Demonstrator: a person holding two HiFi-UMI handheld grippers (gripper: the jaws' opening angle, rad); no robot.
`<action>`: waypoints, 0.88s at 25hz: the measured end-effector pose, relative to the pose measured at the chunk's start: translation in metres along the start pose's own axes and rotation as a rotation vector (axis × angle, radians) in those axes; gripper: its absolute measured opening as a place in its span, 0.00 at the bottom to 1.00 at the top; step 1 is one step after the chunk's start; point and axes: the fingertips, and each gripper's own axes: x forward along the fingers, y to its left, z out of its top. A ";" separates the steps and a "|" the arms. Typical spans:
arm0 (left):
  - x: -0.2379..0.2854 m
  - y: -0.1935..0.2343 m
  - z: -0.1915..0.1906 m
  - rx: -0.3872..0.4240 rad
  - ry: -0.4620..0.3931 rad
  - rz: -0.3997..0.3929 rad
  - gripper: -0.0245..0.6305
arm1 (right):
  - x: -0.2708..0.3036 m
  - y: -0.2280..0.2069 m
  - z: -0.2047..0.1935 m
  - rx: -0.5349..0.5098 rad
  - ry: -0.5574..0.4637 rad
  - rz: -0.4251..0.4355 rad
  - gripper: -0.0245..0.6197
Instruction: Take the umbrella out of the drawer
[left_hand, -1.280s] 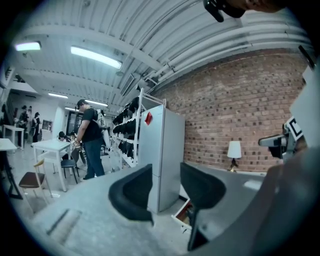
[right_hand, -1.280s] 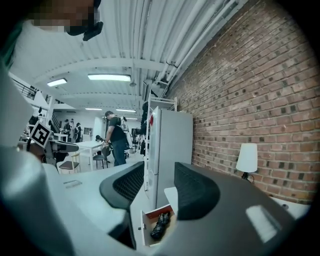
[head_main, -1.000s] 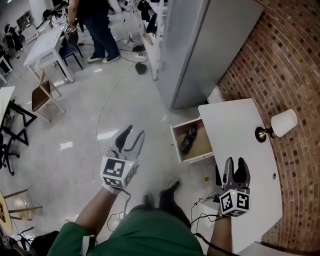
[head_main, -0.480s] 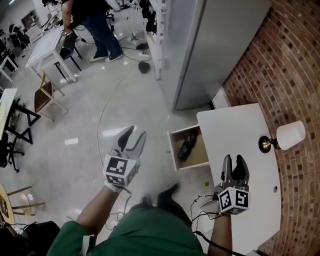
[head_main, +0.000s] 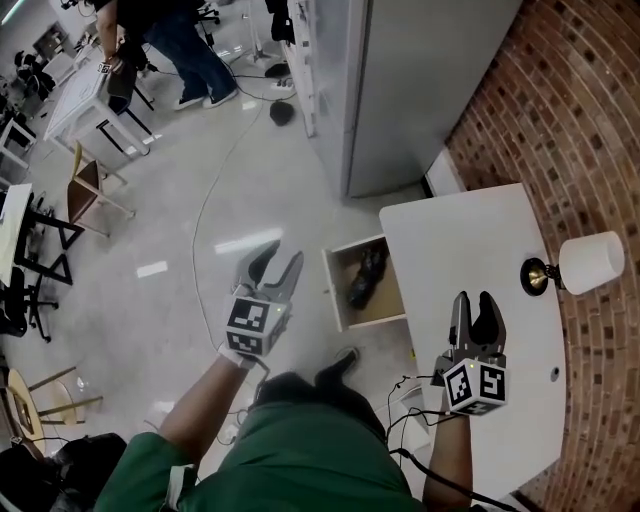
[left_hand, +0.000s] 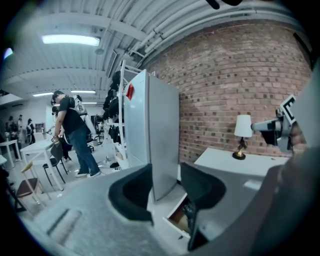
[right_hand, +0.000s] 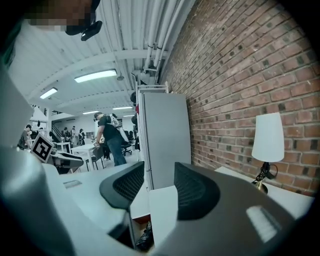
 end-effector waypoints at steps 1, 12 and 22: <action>0.007 -0.004 -0.005 0.001 0.013 -0.005 0.31 | 0.002 -0.005 -0.002 0.004 0.002 -0.001 0.30; 0.098 -0.037 -0.078 0.022 0.161 -0.139 0.31 | 0.024 -0.038 -0.049 0.058 0.115 -0.069 0.30; 0.195 -0.064 -0.191 0.052 0.397 -0.376 0.34 | 0.059 -0.032 -0.082 0.070 0.175 -0.156 0.30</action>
